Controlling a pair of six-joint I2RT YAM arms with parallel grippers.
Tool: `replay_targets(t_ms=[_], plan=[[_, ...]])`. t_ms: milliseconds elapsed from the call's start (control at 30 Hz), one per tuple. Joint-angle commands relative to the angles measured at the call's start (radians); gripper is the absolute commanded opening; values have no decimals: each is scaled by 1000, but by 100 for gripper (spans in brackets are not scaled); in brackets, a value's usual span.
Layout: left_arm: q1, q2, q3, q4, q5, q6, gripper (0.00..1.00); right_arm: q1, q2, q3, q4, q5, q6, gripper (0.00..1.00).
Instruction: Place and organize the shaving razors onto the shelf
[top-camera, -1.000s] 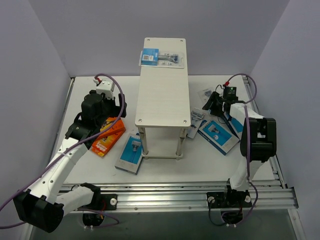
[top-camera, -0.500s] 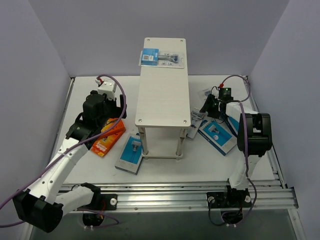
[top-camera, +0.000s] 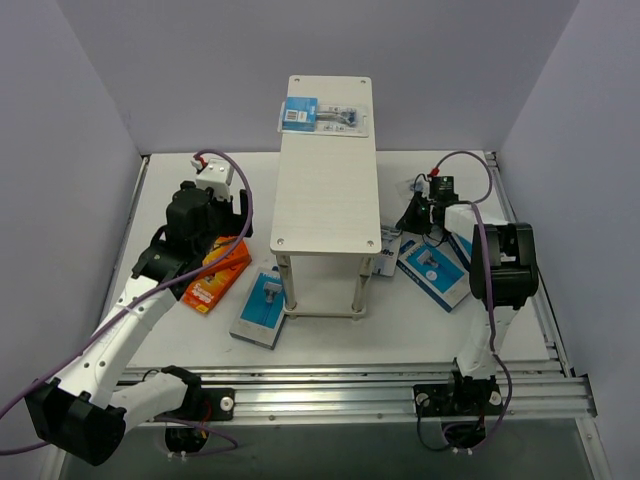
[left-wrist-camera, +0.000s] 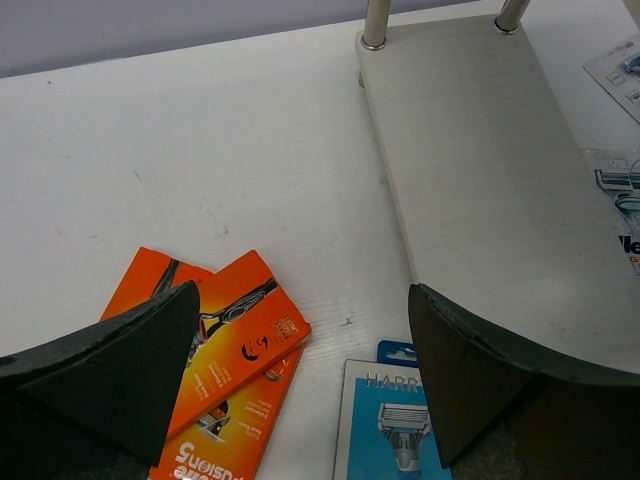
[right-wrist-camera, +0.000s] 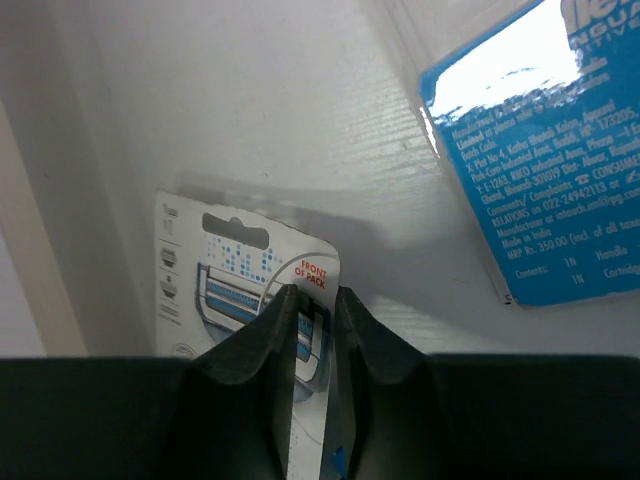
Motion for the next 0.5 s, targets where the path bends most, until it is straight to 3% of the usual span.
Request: replay_targets(t_ms=[0, 100, 333, 467], plan=[[-2, -20, 43, 16, -12, 14, 94, 5, -13, 28, -10, 2, 10, 12], [-2, -22, 42, 16, -15, 16, 94, 4, -47, 37, -26, 2, 13, 0], [1, -38, 33, 25, -23, 19, 94, -1, -197, 94, -104, 22, 31, 0], [10, -54, 27, 34, -29, 22, 94, -1, -298, 166, -206, 106, 18, 0]])
